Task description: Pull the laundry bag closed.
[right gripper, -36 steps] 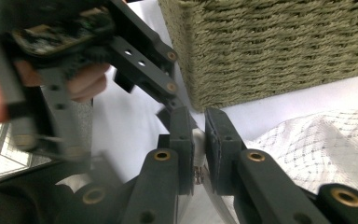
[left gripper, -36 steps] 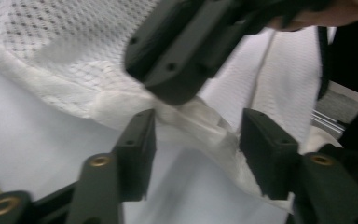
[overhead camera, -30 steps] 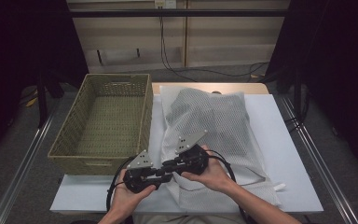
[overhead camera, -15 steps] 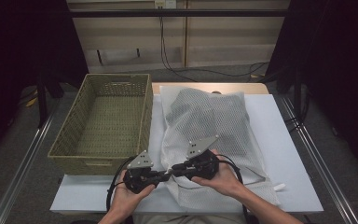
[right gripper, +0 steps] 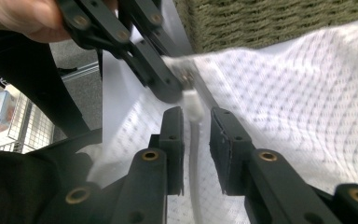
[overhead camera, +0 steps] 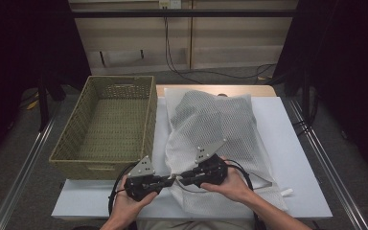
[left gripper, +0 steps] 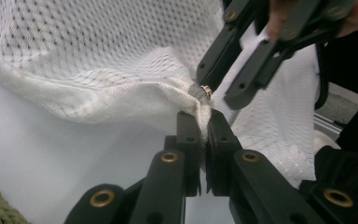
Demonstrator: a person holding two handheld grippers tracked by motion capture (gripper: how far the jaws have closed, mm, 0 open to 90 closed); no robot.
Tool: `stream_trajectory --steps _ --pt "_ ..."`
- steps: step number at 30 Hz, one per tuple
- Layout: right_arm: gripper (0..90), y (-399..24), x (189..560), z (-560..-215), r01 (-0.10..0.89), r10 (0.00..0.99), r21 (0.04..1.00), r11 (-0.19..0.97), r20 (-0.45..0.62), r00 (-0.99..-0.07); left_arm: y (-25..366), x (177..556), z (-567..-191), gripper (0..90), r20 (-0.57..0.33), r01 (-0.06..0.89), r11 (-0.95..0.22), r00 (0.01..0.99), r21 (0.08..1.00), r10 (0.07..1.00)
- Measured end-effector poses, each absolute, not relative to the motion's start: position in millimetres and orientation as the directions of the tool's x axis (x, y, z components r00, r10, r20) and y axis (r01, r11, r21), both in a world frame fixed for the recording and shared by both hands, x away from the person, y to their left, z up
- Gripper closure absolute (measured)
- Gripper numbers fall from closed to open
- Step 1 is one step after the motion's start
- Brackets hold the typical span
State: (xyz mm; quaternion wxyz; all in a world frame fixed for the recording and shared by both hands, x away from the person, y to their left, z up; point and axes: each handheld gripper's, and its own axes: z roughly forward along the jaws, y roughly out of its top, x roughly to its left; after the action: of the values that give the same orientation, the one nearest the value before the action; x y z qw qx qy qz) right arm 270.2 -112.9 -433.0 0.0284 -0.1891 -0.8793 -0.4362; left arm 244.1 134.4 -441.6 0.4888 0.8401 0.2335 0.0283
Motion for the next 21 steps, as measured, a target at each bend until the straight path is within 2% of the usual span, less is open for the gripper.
stream_trajectory --steps 8,21 --pt "76.8 -109.6 274.2 -438.6 0.377 0.249 0.748 0.546 0.284 -0.926 138.4 242.9 -439.1 85.7 -0.166 0.343 -0.409 0.897 0.846 0.41" --pt "82.2 -111.5 275.6 -436.6 0.386 0.228 0.755 0.53 0.312 -0.922 128.3 239.2 -444.5 85.0 -0.075 0.291 -0.507 0.912 0.811 0.404"
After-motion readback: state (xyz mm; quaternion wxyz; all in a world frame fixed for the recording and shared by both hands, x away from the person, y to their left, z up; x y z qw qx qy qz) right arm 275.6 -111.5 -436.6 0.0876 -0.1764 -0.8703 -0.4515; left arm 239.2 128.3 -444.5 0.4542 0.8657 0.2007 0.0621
